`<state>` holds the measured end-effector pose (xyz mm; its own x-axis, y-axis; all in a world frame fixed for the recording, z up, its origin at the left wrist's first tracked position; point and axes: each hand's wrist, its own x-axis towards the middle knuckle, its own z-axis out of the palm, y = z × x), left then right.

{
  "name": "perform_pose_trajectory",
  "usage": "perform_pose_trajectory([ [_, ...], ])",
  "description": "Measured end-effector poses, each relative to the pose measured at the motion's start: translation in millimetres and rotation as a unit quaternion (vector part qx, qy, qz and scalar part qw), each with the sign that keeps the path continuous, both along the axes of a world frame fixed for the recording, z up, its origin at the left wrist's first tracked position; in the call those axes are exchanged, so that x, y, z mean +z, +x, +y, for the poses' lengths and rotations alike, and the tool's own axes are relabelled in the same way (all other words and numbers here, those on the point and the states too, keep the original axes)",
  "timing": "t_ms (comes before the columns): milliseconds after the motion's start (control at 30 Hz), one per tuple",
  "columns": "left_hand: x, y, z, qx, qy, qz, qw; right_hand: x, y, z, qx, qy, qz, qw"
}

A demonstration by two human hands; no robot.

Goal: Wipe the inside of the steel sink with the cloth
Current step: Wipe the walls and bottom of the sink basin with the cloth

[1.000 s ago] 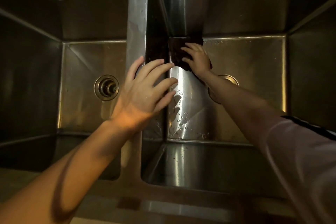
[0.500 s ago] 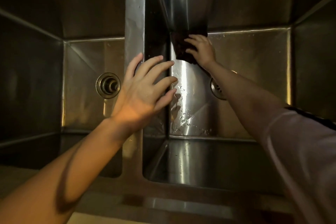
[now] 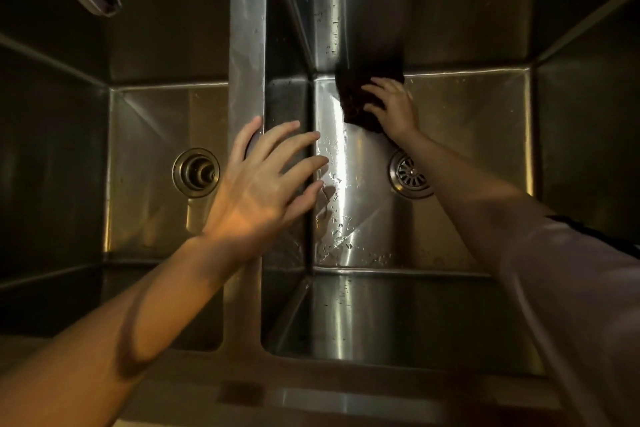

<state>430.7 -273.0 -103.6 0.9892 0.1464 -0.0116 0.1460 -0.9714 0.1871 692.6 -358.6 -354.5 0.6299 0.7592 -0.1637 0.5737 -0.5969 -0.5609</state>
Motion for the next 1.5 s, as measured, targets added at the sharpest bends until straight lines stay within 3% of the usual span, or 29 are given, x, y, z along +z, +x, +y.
perform_pose_trajectory([
  [300,-2,1,0,0.0,0.01,-0.011,1.0,-8,-62,-49,-0.051,0.022,-0.031,0.998],
  [567,0,1,-1,-0.003,0.013,-0.016,1.0,-7,7,-11,-0.009,0.008,-0.015,1.0],
  [833,0,1,-1,0.001,0.013,-0.011,1.0,-7,-54,-49,-0.087,0.007,-0.039,0.995],
  [1033,-1,1,-1,-0.003,0.017,-0.02,1.0,0,11,-32,-0.013,0.007,0.004,1.0],
  [1333,0,1,-2,-0.004,0.01,-0.017,1.0,4,-36,-76,-0.092,-0.002,-0.004,0.996],
  [1500,0,2,-1,-0.003,0.015,-0.017,1.0,9,16,-53,-0.061,-0.007,0.03,0.998],
])
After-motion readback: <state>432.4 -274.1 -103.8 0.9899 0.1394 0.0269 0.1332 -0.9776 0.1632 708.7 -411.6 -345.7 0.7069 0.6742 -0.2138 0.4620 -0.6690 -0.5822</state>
